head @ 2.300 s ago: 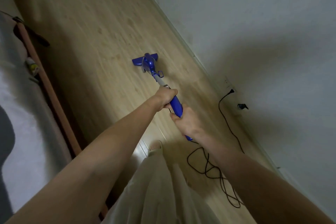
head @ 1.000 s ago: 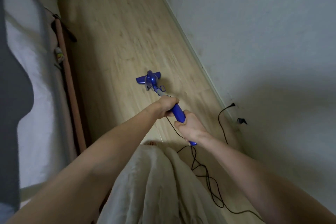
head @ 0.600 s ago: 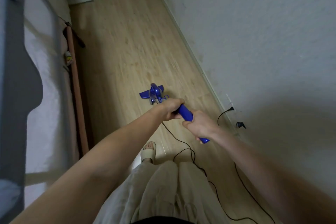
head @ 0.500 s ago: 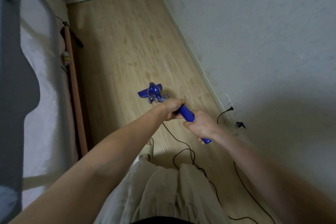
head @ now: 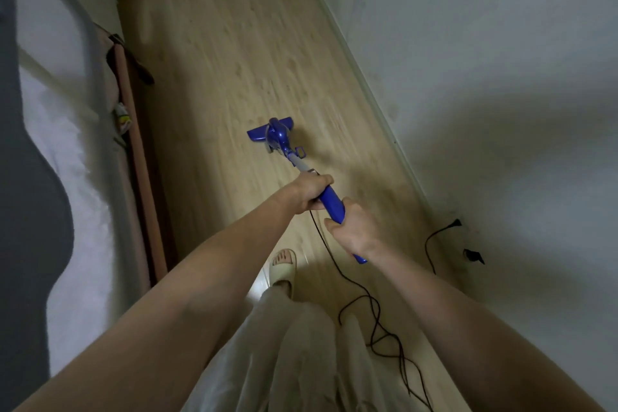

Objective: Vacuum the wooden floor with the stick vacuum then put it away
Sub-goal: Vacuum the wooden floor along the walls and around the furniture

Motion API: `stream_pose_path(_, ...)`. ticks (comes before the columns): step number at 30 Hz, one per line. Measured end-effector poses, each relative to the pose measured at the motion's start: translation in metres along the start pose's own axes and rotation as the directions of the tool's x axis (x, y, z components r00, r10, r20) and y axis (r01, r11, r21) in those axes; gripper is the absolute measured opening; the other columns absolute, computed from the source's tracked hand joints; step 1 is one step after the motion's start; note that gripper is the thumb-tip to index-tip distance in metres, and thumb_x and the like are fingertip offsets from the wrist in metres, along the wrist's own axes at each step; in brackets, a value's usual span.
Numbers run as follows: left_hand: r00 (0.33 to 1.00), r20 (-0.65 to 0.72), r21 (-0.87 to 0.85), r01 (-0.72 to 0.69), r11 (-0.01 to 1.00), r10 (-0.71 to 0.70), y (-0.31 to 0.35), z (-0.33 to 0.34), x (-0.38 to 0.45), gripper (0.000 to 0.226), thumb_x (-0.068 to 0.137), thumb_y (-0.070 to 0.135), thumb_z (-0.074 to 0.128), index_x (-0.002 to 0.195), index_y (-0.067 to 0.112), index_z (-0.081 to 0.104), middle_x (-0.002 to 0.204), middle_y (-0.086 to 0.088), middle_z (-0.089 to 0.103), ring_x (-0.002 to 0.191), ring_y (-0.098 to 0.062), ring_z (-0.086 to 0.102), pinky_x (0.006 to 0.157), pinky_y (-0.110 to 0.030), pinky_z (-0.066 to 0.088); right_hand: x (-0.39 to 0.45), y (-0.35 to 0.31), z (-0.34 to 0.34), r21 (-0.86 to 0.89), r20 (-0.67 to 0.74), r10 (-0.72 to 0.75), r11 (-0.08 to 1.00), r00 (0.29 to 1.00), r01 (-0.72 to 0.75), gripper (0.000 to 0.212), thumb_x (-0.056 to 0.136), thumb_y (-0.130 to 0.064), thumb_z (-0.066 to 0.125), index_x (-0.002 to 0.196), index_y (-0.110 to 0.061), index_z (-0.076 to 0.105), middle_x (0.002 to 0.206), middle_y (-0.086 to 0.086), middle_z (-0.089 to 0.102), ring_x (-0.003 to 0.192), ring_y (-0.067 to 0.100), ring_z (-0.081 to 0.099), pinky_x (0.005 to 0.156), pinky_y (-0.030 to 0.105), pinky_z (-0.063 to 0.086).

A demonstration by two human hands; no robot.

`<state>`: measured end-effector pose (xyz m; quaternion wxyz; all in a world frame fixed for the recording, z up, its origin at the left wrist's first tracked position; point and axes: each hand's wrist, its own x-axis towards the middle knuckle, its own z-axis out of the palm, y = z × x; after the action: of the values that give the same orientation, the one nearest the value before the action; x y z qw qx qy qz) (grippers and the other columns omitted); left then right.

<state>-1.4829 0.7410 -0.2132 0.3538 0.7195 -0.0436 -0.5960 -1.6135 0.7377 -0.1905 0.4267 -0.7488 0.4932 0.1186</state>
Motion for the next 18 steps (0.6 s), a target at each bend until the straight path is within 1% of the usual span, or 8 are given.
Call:
stream_pose_path(3, 1.000, -0.007, 0.030, -0.008, 1.000, 0.009, 0.027, -0.033, 0.027, 0.013, 0.096, 0.018, 0.051, 0.097, 0.008, 0.042, 0.078, -0.005, 0.052, 0.067, -0.013, 0.054, 0.052, -0.022, 0.054, 0.040, -0.031, 0.005, 0.037, -0.013, 0.001, 0.999, 1.000, 0.000, 0.017, 0.090, -0.024, 0.060, 0.092, -0.013, 0.047, 0.073, 0.004, 0.055, 0.052, 0.018, 0.051, 0.050, 0.026, 0.040)
stream_pose_path(7, 1.000, -0.013, 0.040, -0.007, 0.999, 0.008, 0.060, -0.071, 0.060, 0.012, 0.095, 0.018, 0.051, 0.092, 0.010, 0.043, 0.080, -0.004, 0.053, 0.069, -0.013, 0.056, 0.053, -0.023, 0.051, 0.086, -0.067, 0.010, 0.029, -0.044, -0.010, 1.000, 0.999, 0.011, 0.022, 0.089, -0.026, 0.063, 0.098, -0.010, 0.050, 0.075, 0.003, 0.054, 0.063, 0.019, 0.053, 0.058, 0.029, 0.045)
stream_pose_path(8, 1.000, -0.018, 0.040, -0.010, 0.999, 0.011, 0.066, -0.079, 0.067, 0.012, 0.095, 0.018, 0.051, 0.093, 0.010, 0.043, 0.079, -0.004, 0.053, 0.068, -0.013, 0.056, 0.052, -0.022, 0.050, 0.096, -0.075, 0.011, 0.024, -0.044, -0.011, 1.000, 0.999, 0.012, 0.024, 0.089, -0.027, 0.063, 0.100, -0.009, 0.050, 0.075, 0.002, 0.054, 0.064, 0.019, 0.053, 0.057, 0.029, 0.045)
stream_pose_path(11, 0.999, -0.030, 0.053, -0.029, 0.998, 0.031, 0.080, -0.098, 0.085, 0.012, 0.095, 0.018, 0.051, 0.097, 0.008, 0.044, 0.079, -0.005, 0.053, 0.069, -0.014, 0.055, 0.057, -0.024, 0.052, 0.120, -0.094, 0.015, 0.056, -0.030, -0.015, 0.998, 0.999, 0.017, 0.025, 0.089, -0.027, 0.062, 0.101, -0.010, 0.049, 0.076, 0.004, 0.055, 0.061, 0.020, 0.054, 0.053, 0.029, 0.044)
stream_pose_path(15, 0.998, -0.047, 0.059, -0.043, 0.997, 0.045, 0.090, -0.114, 0.099, 0.014, 0.096, 0.018, 0.052, 0.085, 0.012, 0.045, 0.079, -0.004, 0.054, 0.071, -0.015, 0.056, 0.072, -0.030, 0.055, 0.137, -0.110, 0.019, 0.072, -0.021, -0.016, 0.997, 1.000, 0.017, 0.025, 0.090, -0.025, 0.062, 0.103, -0.009, 0.048, 0.077, 0.004, 0.053, 0.063, 0.021, 0.054, 0.055, 0.029, 0.044)
stream_pose_path(16, 0.998, -0.045, 0.063, -0.045, 0.997, 0.047, 0.090, -0.117, 0.100, 0.014, 0.095, 0.018, 0.052, 0.084, 0.013, 0.045, 0.079, -0.004, 0.054, 0.071, -0.015, 0.056, 0.072, -0.030, 0.055, 0.139, -0.112, 0.021, 0.079, -0.020, -0.012, 0.997, 1.000, 0.013, 0.026, 0.090, -0.025, 0.062, 0.104, -0.008, 0.048, 0.077, 0.004, 0.053, 0.063, 0.021, 0.053, 0.056, 0.029, 0.043)
stream_pose_path(18, 0.998, -0.039, 0.070, -0.045, 0.997, 0.048, 0.089, -0.122, 0.099, 0.012, 0.095, 0.018, 0.051, 0.086, 0.012, 0.045, 0.079, -0.004, 0.053, 0.071, -0.014, 0.056, 0.065, -0.027, 0.055, 0.139, -0.116, 0.026, 0.081, -0.022, -0.004, 0.997, 1.000, 0.005, 0.026, 0.090, -0.023, 0.062, 0.106, -0.008, 0.049, 0.080, 0.005, 0.054, 0.063, 0.020, 0.052, 0.057, 0.030, 0.044)
